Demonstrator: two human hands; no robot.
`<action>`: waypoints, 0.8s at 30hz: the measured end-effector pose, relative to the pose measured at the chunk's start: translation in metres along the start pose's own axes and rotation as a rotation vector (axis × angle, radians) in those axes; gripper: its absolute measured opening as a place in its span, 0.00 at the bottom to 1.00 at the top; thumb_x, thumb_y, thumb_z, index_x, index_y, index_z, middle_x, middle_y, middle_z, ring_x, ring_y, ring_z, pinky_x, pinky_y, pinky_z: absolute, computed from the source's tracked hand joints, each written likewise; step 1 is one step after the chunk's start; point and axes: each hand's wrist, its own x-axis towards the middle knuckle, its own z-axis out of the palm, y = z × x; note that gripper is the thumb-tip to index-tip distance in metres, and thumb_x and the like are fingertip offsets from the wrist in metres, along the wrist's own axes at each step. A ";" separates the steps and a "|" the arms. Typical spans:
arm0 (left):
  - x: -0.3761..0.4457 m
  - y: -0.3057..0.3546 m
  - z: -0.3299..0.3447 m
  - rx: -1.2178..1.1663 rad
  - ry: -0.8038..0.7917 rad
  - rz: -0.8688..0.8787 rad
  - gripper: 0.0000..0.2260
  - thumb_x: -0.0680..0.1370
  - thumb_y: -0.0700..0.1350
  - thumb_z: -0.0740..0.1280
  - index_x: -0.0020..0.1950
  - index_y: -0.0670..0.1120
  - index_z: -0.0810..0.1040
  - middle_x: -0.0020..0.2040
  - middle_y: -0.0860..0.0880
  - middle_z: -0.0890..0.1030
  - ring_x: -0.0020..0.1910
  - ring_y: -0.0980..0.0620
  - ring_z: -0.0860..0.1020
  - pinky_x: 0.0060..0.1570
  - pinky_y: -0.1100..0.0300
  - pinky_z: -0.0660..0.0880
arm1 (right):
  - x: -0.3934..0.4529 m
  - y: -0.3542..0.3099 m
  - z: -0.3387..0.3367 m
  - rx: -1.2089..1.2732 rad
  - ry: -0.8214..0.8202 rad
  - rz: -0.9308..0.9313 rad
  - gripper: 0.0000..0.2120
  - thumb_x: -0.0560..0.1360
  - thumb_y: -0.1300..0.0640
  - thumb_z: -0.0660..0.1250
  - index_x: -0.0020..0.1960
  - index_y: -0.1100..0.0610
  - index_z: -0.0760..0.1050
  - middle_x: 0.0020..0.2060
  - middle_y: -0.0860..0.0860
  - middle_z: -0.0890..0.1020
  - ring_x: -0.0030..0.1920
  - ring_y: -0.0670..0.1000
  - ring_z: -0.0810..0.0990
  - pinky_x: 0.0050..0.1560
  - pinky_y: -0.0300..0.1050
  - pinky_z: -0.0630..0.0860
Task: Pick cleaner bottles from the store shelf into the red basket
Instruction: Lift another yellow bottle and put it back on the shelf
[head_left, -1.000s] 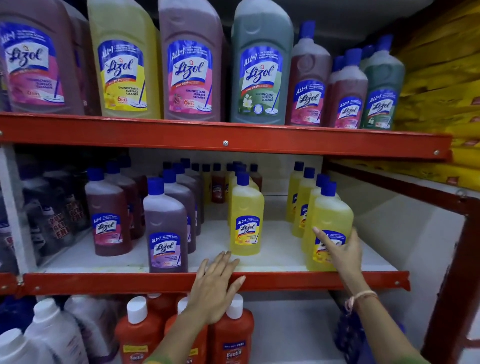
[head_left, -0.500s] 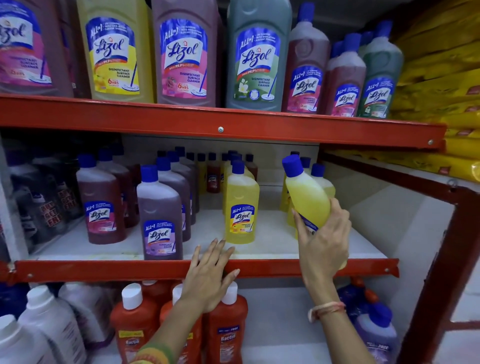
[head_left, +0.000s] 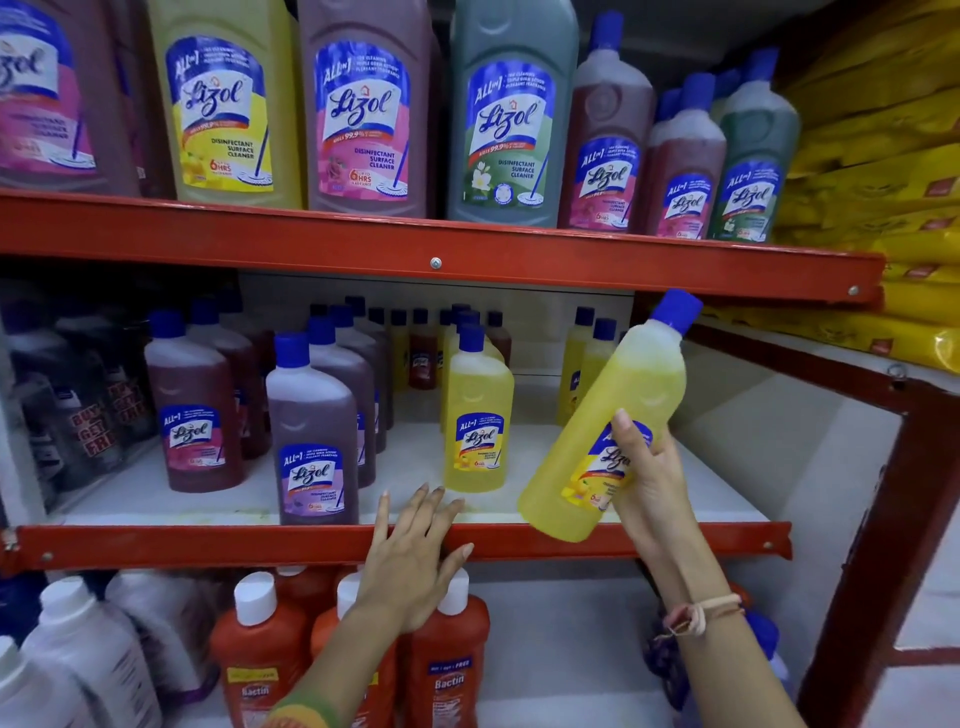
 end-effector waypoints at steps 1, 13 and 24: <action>0.000 0.000 0.000 0.002 0.001 -0.003 0.29 0.78 0.65 0.39 0.69 0.54 0.67 0.69 0.49 0.73 0.71 0.49 0.65 0.69 0.46 0.40 | 0.002 0.002 -0.003 0.045 -0.051 0.060 0.41 0.54 0.42 0.82 0.61 0.58 0.75 0.47 0.53 0.85 0.45 0.51 0.85 0.42 0.47 0.83; -0.001 0.001 0.001 0.028 0.013 0.003 0.27 0.78 0.64 0.42 0.68 0.54 0.68 0.67 0.48 0.75 0.70 0.48 0.68 0.69 0.45 0.41 | 0.009 0.009 -0.029 0.001 -0.357 0.197 0.38 0.54 0.45 0.83 0.56 0.62 0.74 0.44 0.53 0.85 0.44 0.53 0.85 0.45 0.50 0.83; -0.001 0.001 0.004 0.041 0.061 0.003 0.25 0.77 0.64 0.49 0.70 0.54 0.66 0.70 0.49 0.72 0.72 0.49 0.64 0.70 0.42 0.42 | 0.055 -0.029 -0.094 -0.382 -0.142 0.125 0.30 0.69 0.65 0.69 0.69 0.59 0.66 0.52 0.54 0.85 0.49 0.53 0.85 0.46 0.47 0.83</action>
